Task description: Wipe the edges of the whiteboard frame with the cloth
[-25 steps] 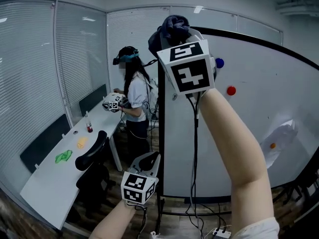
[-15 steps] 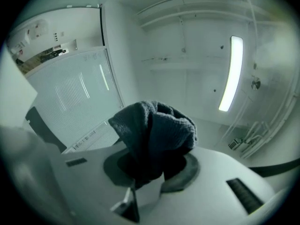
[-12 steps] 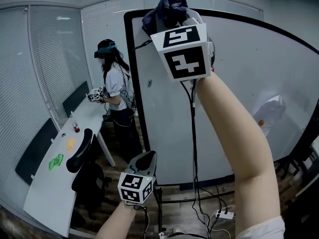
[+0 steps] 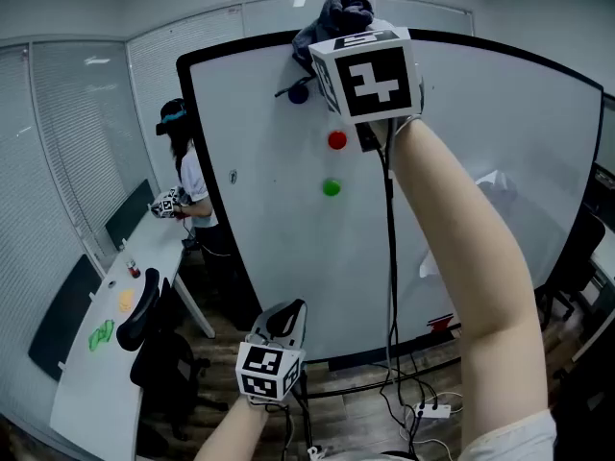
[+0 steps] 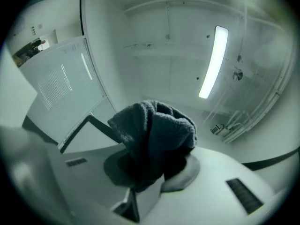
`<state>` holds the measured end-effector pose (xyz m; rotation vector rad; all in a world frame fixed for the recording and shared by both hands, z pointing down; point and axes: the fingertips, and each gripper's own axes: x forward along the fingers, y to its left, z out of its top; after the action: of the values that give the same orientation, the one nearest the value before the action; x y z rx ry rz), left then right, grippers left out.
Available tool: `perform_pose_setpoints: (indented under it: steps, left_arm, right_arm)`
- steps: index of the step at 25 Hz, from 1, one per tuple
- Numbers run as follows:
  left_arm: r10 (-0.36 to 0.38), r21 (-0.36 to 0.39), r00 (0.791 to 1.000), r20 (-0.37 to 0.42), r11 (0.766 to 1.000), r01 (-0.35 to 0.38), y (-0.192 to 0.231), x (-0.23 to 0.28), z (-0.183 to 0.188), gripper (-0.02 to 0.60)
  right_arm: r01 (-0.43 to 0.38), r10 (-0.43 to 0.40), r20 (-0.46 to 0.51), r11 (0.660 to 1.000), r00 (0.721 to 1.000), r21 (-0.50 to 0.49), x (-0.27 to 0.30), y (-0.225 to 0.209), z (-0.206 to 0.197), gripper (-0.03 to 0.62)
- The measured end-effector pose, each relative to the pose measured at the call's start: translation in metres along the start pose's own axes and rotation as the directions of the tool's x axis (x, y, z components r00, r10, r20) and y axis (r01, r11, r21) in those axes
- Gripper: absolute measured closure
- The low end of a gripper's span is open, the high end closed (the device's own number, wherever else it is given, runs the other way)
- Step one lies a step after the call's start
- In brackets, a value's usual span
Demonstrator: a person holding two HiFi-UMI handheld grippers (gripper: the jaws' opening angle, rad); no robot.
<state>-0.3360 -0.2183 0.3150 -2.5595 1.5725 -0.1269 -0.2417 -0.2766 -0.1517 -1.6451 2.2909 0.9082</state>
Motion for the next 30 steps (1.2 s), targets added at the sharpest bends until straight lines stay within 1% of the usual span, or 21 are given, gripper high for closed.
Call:
perform_pose_setpoints:
  steps: [4, 6, 10, 14, 16, 18, 23, 26, 30]
  left_arm:
    - [-0.005, 0.005, 1.0, 0.027, 1.0, 0.005, -0.035, 0.027, 0.013, 0.557]
    - [-0.013, 0.015, 1.0, 0.023, 1.0, 0.013, -0.055, 0.042, 0.016, 0.557]
    - [-0.031, 0.008, 0.999, 0.014, 0.999, 0.031, -0.095, 0.07, 0.019, 0.557]
    - [-0.038, 0.013, 0.999, 0.01, 0.999, 0.037, -0.125, 0.096, 0.028, 0.557]
    - [-0.044, 0.021, 0.999, 0.014, 0.999, 0.043, -0.143, 0.109, 0.034, 0.557]
    - [-0.042, 0.02, 0.999, 0.028, 0.999, 0.041, -0.161, 0.121, 0.041, 0.555]
    - [-0.032, -0.052, 0.997, 0.073, 0.998, 0.036, -0.198, 0.141, 0.056, 0.557]
    - [-0.016, -0.051, 0.994, 0.11, 0.998, 0.022, -0.217, 0.153, 0.075, 0.557]
    - [0.004, -0.048, 0.989, 0.15, 0.999, 0.003, -0.236, 0.163, 0.097, 0.557]
  right_arm:
    - [0.003, -0.003, 0.001, 1.0, 1.0, 0.006, -0.011, -0.043, -0.009, 0.517]
    - [-0.005, 0.005, 0.005, 1.0, 1.0, 0.011, -0.014, -0.064, -0.011, 0.517]
    - [-0.025, 0.026, -0.002, 0.998, 1.0, 0.049, -0.02, -0.103, -0.022, 0.517]
    - [0.026, -0.027, 0.032, 0.998, 0.999, 0.049, -0.03, -0.147, -0.034, 0.517]
    - [0.039, -0.041, 0.045, 0.998, 0.998, 0.053, -0.036, -0.169, -0.041, 0.517]
    - [0.034, -0.036, 0.043, 0.998, 0.998, 0.056, -0.043, -0.189, -0.046, 0.517]
    - [-0.005, 0.005, 0.022, 1.0, 1.0, 0.022, -0.051, -0.225, -0.056, 0.517]
    - [-0.033, 0.032, 0.029, 0.999, 0.999, 0.031, -0.055, -0.247, -0.056, 0.517]
    - [-0.046, 0.044, 0.029, 0.997, 0.999, 0.058, -0.059, -0.274, -0.063, 0.517]
